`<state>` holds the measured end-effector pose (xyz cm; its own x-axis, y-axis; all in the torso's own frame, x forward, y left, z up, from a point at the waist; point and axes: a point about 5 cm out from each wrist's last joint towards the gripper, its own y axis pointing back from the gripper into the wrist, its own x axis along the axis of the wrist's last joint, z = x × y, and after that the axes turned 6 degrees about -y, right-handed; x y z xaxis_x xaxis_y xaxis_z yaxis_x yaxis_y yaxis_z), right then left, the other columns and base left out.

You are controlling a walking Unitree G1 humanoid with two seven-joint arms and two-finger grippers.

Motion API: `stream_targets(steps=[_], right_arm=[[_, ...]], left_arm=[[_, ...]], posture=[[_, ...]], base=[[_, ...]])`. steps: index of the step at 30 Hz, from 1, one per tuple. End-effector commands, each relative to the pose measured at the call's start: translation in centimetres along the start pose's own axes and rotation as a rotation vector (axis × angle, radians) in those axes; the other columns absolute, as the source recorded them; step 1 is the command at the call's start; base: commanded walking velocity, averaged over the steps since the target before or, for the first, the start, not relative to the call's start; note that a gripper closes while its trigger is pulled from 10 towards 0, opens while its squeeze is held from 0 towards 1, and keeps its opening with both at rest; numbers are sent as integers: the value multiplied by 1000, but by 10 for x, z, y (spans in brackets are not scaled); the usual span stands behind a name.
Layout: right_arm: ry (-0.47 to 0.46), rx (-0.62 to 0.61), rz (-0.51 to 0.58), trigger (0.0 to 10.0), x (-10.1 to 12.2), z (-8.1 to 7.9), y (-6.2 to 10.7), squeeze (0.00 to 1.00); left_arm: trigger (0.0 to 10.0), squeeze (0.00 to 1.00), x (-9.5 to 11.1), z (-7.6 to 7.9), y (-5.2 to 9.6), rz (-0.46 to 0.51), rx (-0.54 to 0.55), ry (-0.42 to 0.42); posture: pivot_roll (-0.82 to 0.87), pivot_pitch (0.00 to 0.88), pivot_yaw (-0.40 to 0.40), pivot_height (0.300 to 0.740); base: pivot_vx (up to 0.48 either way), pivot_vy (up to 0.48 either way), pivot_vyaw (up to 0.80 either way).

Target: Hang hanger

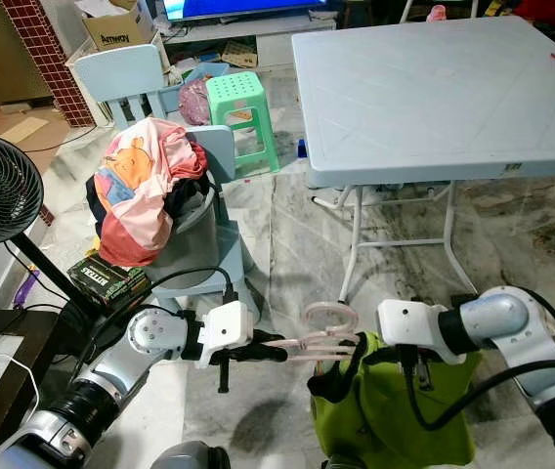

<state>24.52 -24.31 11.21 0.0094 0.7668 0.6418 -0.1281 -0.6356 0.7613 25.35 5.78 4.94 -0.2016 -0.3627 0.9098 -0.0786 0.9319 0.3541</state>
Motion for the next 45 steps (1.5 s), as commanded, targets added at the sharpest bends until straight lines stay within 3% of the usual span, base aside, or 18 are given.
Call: stream_targets(steps=[1,7,8,12,22,26,32,35,38,41,42,44,45], right_arm=[[75,-12,59,10000,17,7,-3,0],[81,-29,72,10000,19,11,-5,0],[61,-21,80,10000,20,11,-6,1000],[54,-34,18,10000,13,16,-4,1000],[104,-301,38,10000,25,54,15,1000],[120,-318,2,10000,21,57,18,1000],[139,-488,5,10000,20,69,22,1000],[110,-561,7,10000,15,70,25,1000],[21,-641,-7,10000,1,68,26,1000],[-16,-654,-11,10000,-4,66,24,1000],[-90,-640,-43,10000,-20,51,4,1000],[-128,-611,-48,10000,-27,37,-13,1000],[-182,-591,-30,10000,-30,28,-26,710]], left_arm=[[0,0,1,-3,-2,6,3,23],[0,0,2,-5,-2,44,50,80],[0,0,2,-6,-2,45,60,82],[0,0,2,-11,-1,61,124,88],[0,0,-8,-16,8,52,260,127],[0,0,-7,-23,10,68,354,143],[0,0,-4,-32,11,102,457,175],[0,0,-3,-34,11,117,482,184],[0,0,0,-36,10,137,494,196],[0,0,0,-36,10,140,490,195],[0,0,3,-32,8,149,449,191],[0,0,4,-30,6,155,424,189],[0,0,5,-28,5,161,409,191]], posture=[[-91,0,78,740],[-90,0,75,740],[-90,0,75,740],[-92,0,73,740],[-95,0,70,740],[-93,0,66,740],[-95,0,64,740],[-94,0,67,740],[-93,0,68,740],[-94,0,69,740],[-95,0,75,740],[-95,0,77,740],[-94,0,79,740]], base=[[0,0,0],[0,0,0],[0,0,0],[0,0,0],[0,0,0],[0,0,0],[0,0,0],[0,0,0],[0,0,0],[0,0,0],[0,0,0],[0,0,0],[0,0,0]])
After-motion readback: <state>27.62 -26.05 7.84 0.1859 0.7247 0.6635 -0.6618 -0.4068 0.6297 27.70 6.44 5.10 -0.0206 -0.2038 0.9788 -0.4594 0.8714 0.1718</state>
